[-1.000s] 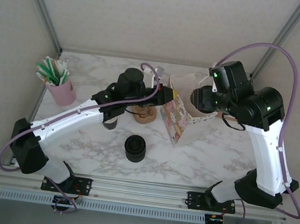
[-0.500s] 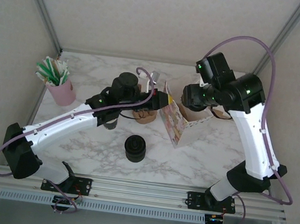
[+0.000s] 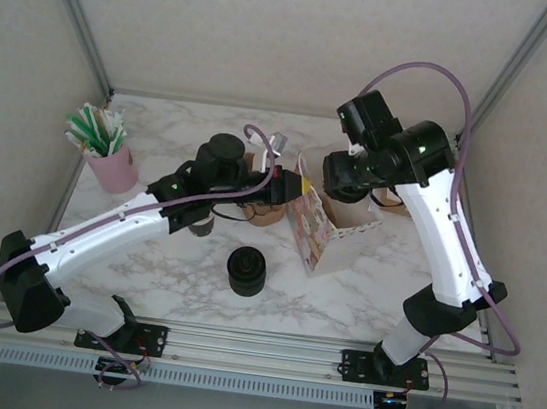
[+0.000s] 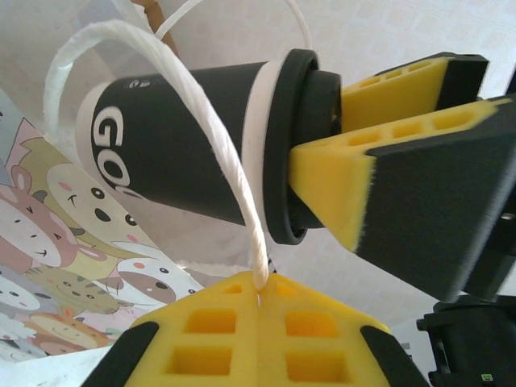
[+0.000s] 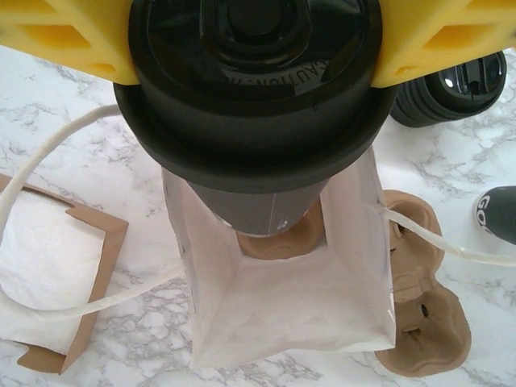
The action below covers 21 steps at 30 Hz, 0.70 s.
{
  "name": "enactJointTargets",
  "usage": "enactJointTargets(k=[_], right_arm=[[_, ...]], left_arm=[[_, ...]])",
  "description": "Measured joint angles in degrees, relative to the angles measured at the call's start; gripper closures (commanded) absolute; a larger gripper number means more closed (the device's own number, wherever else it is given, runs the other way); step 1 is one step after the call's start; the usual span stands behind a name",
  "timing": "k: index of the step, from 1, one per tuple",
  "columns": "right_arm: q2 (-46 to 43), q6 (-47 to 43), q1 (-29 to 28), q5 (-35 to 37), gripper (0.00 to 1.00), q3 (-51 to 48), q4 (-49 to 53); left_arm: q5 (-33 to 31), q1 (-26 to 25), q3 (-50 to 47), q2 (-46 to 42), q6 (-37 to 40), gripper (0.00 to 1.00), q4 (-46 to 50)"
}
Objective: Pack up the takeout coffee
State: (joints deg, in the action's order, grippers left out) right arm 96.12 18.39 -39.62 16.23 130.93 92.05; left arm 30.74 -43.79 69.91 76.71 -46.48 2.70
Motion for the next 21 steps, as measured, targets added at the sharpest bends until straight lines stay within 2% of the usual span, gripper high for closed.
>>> enactJointTargets(k=[9, 14, 21], right_arm=[[0.00, 0.31, 0.00, -1.40, 0.34, -7.26, 0.00], [0.00, 0.28, 0.00, -2.43, 0.34, -9.38, 0.02], [0.00, 0.24, 0.00, -3.06, 0.34, -11.63, 0.02]], left_arm=[[0.42, 0.00, -1.16, -0.81, 0.39, 1.00, 0.17], [0.83, 0.00, -1.55, -0.81, 0.46, 0.90, 0.15], [0.81, 0.11, -2.16, -0.92, 1.11, 0.82, 0.17]])
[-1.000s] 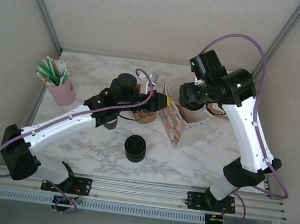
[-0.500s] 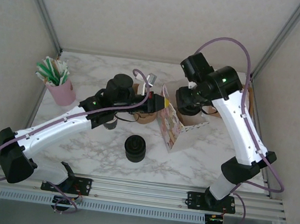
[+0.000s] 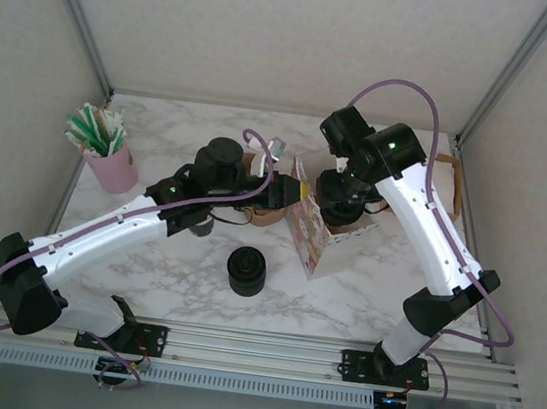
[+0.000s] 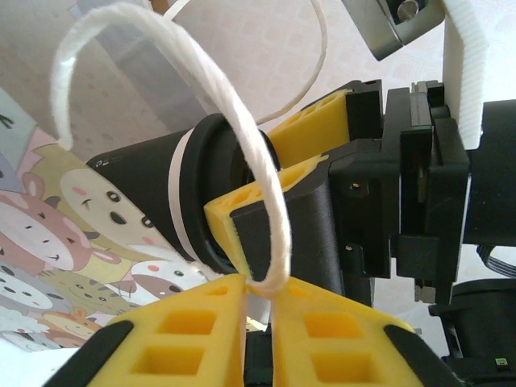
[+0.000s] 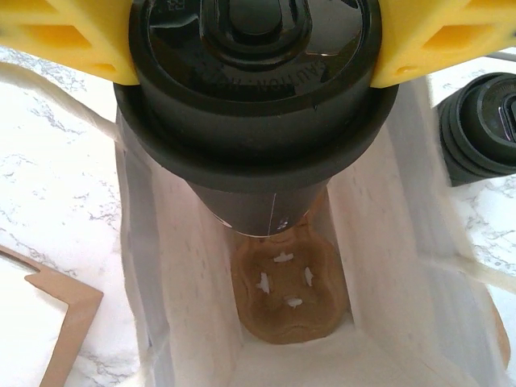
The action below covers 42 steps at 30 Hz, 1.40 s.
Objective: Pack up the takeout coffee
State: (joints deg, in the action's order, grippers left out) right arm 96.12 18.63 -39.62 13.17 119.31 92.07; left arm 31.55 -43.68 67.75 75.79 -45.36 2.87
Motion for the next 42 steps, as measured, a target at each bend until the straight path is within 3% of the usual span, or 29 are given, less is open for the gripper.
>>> enactJointTargets(k=[42], right_arm=[[5.38, -0.52, 0.00, 0.26, 0.34, -6.16, 0.02]], left_arm=[[-0.74, 1.14, -2.29, -2.49, 0.63, 0.83, 0.87]])
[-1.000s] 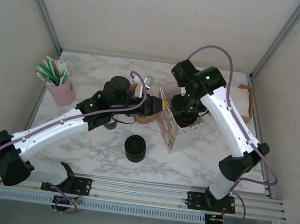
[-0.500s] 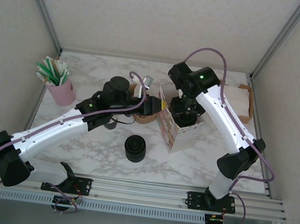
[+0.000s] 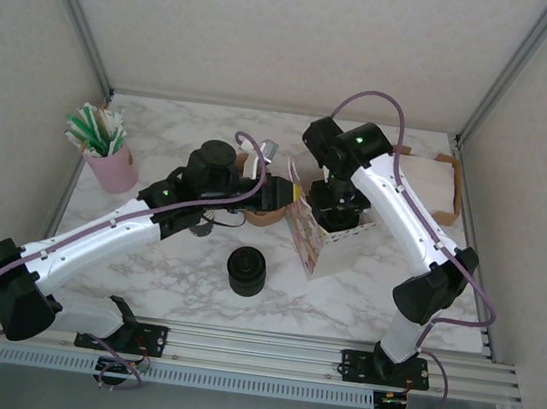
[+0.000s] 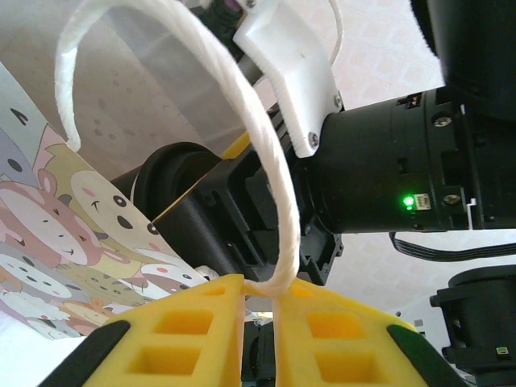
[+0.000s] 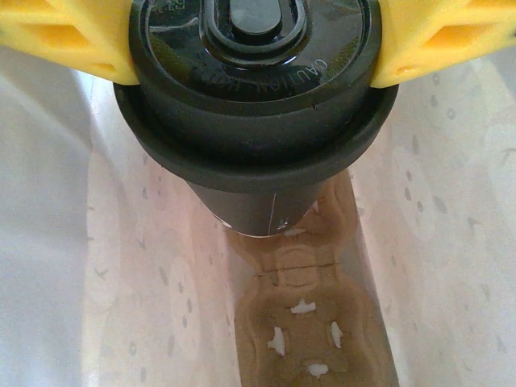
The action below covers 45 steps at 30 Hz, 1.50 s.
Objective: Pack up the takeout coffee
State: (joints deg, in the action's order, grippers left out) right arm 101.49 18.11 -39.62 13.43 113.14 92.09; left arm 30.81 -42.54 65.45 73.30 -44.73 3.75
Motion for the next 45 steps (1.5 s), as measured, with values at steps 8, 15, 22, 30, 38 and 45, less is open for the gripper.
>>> enactJointTargets(k=[8, 15, 22, 30, 38, 45], right_arm=[[0.46, -0.92, 0.44, -0.44, 0.34, -2.32, 0.00], [0.46, -1.49, 1.38, -1.99, 0.34, -3.93, -0.02], [0.46, -2.29, 2.27, -3.48, 0.34, -5.09, -0.66], [0.46, -2.45, 3.28, -4.81, 0.34, -6.91, -2.43], [0.39, -2.47, 3.82, -6.05, 0.34, -7.91, -3.93], [0.20, -2.49, 3.87, -6.21, 0.34, -8.72, -4.92]], left_arm=[[-0.13, 0.07, 0.00, 0.00, 0.17, 0.83, -0.02], [-0.15, 0.44, 0.00, 0.00, 0.17, 0.84, 0.00], [-0.15, 0.46, -0.04, 0.00, 0.20, 0.84, 0.00], [-0.15, 0.76, -0.57, 0.00, 0.20, 0.85, 0.00], [-0.20, 0.83, -0.70, 0.00, 0.20, 0.84, 0.02], [-0.37, 1.20, -0.70, 0.00, 0.39, 0.84, 0.02]])
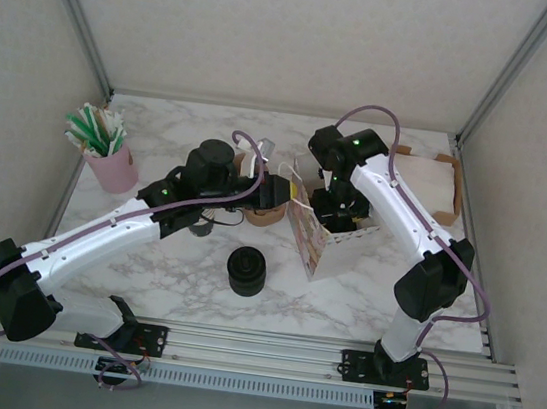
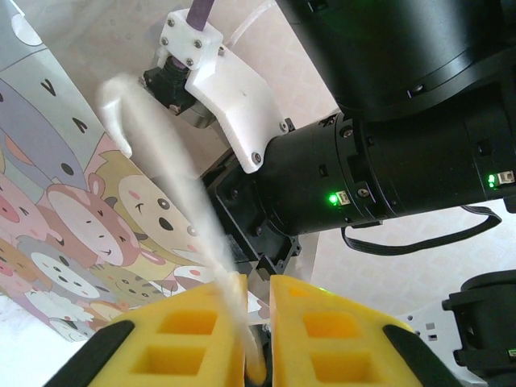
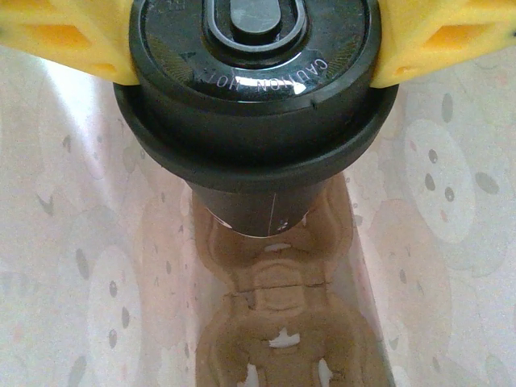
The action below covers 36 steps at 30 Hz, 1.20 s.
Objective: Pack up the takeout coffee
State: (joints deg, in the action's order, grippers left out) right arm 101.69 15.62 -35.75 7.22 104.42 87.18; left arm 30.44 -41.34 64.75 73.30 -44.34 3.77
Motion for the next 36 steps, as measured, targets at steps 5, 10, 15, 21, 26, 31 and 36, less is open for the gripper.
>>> enactJointTargets(k=[5, 10, 15, 21, 26, 31, 36], right_arm=[[-0.59, 0.00, 0.11, -0.11, 0.34, -0.87, -0.85], [-1.55, 0.00, 0.66, -1.16, 0.34, -2.03, -1.66], [-2.21, -0.02, 1.11, -1.38, 0.35, -3.52, -2.60], [-2.40, -0.02, 1.27, -1.53, 0.35, -4.94, -4.20], [-2.56, -0.07, 1.27, -2.21, 0.35, -5.88, -5.44], [-2.60, -0.48, 1.38, -2.80, 0.35, -6.58, -6.34], [-2.60, -0.76, 1.44, -2.84, 0.35, -7.74, -7.43]], left_arm=[[-0.02, 0.11, 0.00, 0.00, 0.02, 0.84, 0.00], [-0.17, 0.20, 0.00, 0.00, 0.02, 0.84, 0.00], [-0.20, 0.20, -0.02, 0.00, 0.02, 0.84, 0.00], [-0.24, 0.20, -0.02, 0.00, 0.02, 0.84, -0.02], [-0.42, 0.20, -0.04, 0.00, 0.02, 0.84, 0.00], [-0.44, 0.20, -0.07, 0.00, 0.02, 0.84, 0.00], [-0.44, 0.20, -0.07, 0.00, 0.02, 0.84, 0.00]])
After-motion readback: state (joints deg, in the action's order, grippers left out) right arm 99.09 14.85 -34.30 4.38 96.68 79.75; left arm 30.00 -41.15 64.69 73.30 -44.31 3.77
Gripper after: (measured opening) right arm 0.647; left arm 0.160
